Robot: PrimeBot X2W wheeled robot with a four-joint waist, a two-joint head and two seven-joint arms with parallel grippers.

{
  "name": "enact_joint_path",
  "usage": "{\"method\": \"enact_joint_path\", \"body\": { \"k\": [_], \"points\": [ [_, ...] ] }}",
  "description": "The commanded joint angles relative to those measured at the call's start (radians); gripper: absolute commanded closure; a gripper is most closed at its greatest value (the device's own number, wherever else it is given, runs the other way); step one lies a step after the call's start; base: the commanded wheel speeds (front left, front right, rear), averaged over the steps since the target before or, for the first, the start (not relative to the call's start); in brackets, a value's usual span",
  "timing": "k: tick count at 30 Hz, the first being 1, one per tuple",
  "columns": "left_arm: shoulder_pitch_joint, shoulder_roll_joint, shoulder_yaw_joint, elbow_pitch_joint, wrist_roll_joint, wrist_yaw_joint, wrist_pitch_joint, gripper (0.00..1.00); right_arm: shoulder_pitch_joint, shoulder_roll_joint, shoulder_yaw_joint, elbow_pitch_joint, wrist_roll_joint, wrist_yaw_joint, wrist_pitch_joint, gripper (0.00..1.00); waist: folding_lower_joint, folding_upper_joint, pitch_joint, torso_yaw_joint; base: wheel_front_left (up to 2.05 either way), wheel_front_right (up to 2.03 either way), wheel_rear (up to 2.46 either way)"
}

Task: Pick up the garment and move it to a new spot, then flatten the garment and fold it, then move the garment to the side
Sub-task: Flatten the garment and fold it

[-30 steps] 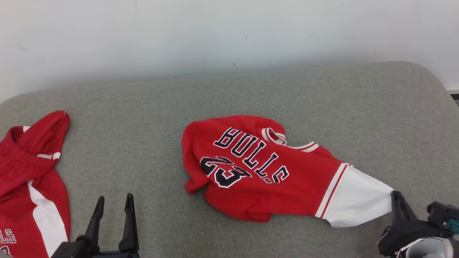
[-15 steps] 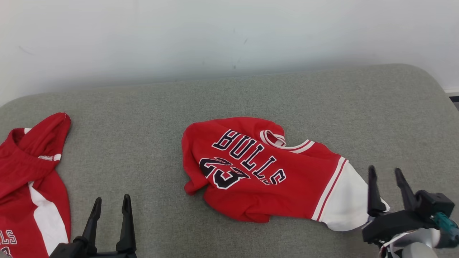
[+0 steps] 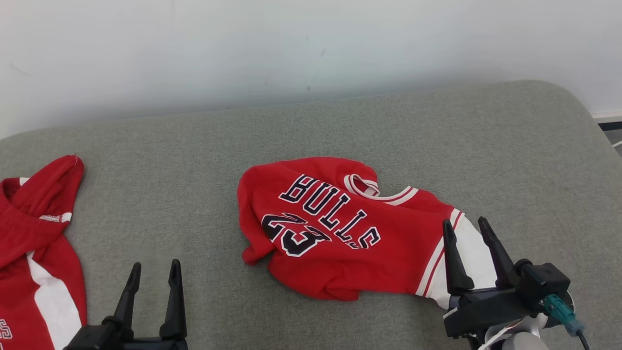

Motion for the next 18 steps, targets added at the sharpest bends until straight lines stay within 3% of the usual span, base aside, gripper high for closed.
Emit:
{"method": "enact_joint_path", "body": {
  "k": [1, 10, 18],
  "points": [
    [-0.009, 0.000, -0.001, 0.004, 0.008, -0.003, -0.003, 0.00, 0.010, 0.002, 0.005, -0.006, 0.001, 0.000, -0.003, 0.00, 0.0000, 0.0000, 0.002, -0.003, 0.00, 0.00, 0.00],
    [-0.044, 0.000, -0.037, 0.038, 0.002, -0.074, -0.003, 0.00, 0.003, 0.008, 0.019, -0.017, -0.004, 0.000, -0.003, 0.00, 0.0000, 0.0000, 0.014, -0.027, 0.00, 0.00, 0.00],
    [-0.080, 0.000, -0.106, 0.112, 0.039, -0.110, -0.003, 0.00, -0.012, 0.014, 0.034, -0.014, 0.009, 0.000, -0.003, 0.00, 0.0000, 0.0000, 0.038, -0.068, 0.00, 0.00, 0.00]
  ]
}}
